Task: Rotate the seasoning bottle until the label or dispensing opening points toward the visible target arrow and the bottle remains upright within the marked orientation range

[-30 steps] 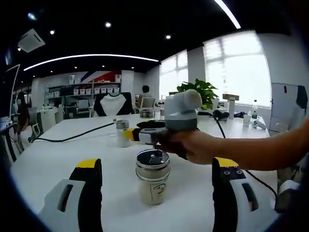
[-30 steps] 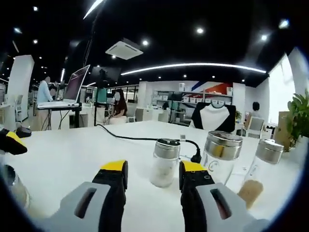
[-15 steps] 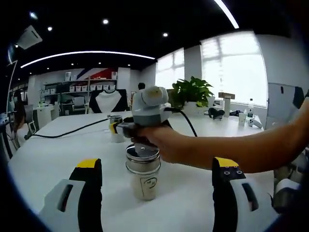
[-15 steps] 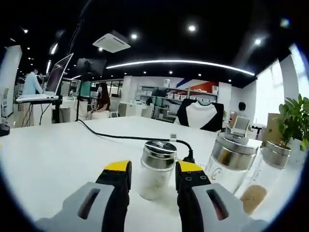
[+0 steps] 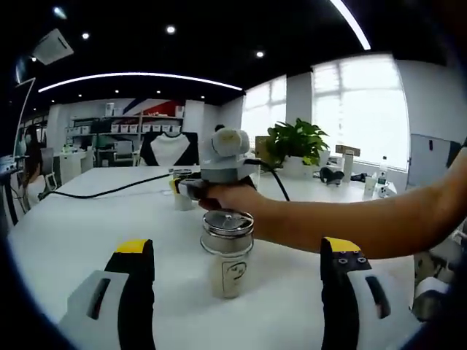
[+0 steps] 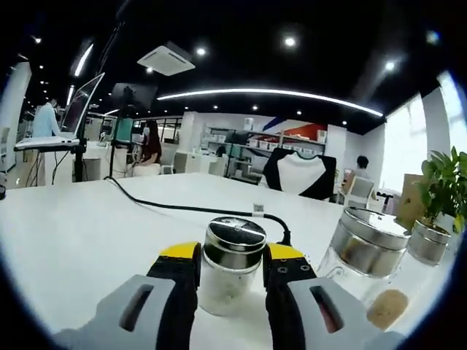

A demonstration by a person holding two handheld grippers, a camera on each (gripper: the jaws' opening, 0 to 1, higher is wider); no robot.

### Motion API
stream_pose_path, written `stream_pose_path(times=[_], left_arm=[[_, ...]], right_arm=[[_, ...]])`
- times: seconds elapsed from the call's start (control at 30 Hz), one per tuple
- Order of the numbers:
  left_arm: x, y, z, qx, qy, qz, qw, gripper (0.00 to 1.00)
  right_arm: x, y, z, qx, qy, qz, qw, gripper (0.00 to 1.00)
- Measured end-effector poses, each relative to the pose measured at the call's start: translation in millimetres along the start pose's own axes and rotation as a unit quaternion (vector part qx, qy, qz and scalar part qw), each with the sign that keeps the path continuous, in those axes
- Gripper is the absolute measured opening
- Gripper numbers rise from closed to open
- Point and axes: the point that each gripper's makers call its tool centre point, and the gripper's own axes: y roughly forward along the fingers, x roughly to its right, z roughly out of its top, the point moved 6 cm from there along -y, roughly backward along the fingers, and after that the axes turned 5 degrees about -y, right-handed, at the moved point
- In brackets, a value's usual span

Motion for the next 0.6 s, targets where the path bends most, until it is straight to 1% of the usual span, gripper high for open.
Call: stream_pose_path(times=[0.07, 0.13, 0.23, 0.37, 0.43, 0.6], left_arm=[[0.5, 0, 0.0, 0.0, 0.001, 0.0, 1.0, 1.0], [0.6, 0, 0.3, 0.001, 0.0, 0.0, 1.0, 1.0], [1.1, 1, 0.5, 0.002, 0.001, -0.002, 1.0, 1.0], [0.4, 3, 0.0, 0.001, 0.002, -0.001, 1.0, 1.0], [0.2, 3, 0.7, 0.003, 0.001, -0.002, 1.0, 1.0], [-1.5, 2, 1.7, 0.009, -0.001, 0.003, 1.0, 1.0]], right_arm=[[0, 0, 0.4, 0.002, 0.0, 0.005, 1.0, 0.31], [0, -1, 1.4, 0.002, 0.013, 0.014, 0.9998, 0.31], [-1, -5, 2.3, 0.003, 0.018, 0.025, 0.9995, 0.3], [-5, -19, 6.4, 0.015, 0.009, 0.039, 0.9991, 0.29], [-2, -21, 7.9, 0.019, 0.017, 0.041, 0.9988, 0.29], [3, -43, 18.8, 0.035, 0.049, 0.055, 0.9967, 0.29]])
